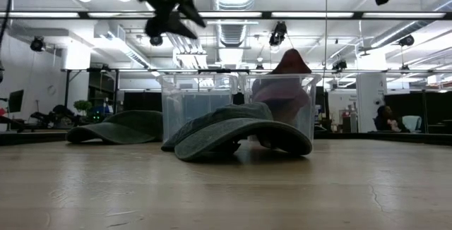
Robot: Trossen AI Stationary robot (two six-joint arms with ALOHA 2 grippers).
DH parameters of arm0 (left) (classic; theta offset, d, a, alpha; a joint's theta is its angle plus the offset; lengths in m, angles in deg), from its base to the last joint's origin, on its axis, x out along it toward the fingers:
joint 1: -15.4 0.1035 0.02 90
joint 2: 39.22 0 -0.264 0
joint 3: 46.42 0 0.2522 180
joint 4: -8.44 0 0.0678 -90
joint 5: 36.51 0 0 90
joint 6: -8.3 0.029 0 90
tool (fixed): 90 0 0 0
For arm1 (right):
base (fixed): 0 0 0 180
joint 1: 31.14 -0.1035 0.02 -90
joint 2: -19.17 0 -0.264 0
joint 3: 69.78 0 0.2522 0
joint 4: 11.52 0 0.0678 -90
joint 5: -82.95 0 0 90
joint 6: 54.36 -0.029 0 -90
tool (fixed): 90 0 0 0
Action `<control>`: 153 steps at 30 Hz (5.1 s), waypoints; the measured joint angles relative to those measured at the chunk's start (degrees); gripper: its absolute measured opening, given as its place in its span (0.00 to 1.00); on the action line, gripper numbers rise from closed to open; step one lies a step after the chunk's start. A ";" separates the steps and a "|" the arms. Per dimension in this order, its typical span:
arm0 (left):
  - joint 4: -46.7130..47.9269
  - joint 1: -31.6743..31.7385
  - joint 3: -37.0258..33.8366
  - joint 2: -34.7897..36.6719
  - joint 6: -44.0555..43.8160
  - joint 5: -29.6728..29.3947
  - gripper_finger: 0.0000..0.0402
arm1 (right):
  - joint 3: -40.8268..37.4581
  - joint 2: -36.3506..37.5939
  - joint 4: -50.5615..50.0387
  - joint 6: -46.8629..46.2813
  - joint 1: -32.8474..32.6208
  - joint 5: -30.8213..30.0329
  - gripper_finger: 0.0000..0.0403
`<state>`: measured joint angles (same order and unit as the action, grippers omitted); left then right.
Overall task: Pick & Place hat
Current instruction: Put the red cap into the right transparent bin, then put the top gray cap into the left transparent bin
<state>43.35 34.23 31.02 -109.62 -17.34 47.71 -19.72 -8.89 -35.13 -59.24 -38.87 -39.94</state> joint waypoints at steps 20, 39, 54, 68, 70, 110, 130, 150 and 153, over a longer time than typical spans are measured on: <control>-7.67 0.92 -25.63 28.24 -3.72 -4.20 0.50 | 28.15 -34.34 -18.25 3.09 44.18 39.42 0.02; -8.04 0.96 -28.08 29.07 -3.32 -4.70 0.50 | 35.79 -61.84 -22.97 8.33 45.51 44.94 0.02; -7.93 0.96 -28.35 28.92 -3.19 -4.66 0.50 | 36.73 -70.29 -22.95 8.70 47.16 44.85 0.02; -7.94 0.96 -28.35 28.83 -2.60 -4.63 0.50 | 36.70 -72.67 -26.15 9.17 47.12 44.07 0.02; -7.96 0.96 -28.35 28.83 -2.54 -4.63 0.50 | 36.73 -72.53 -25.78 9.17 47.10 44.03 0.02; -8.02 0.96 -28.35 28.83 -0.41 -4.59 0.50 | 31.84 -23.54 -26.24 8.20 42.09 46.01 0.02; -8.01 0.83 -28.35 28.83 2.56 2.44 0.50 | 3.48 14.46 -14.79 -1.93 42.07 46.27 0.02; 29.61 -9.49 -24.96 28.07 -1.42 9.69 0.50 | -5.12 26.98 -13.65 -10.45 42.07 46.91 0.02; 33.91 -12.21 -24.39 26.34 -1.40 6.54 0.50 | -4.88 26.90 -13.55 -10.53 42.07 46.91 0.02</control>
<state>77.27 22.01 6.63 -83.27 -18.74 54.25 -24.60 18.02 -48.68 -69.77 3.21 6.97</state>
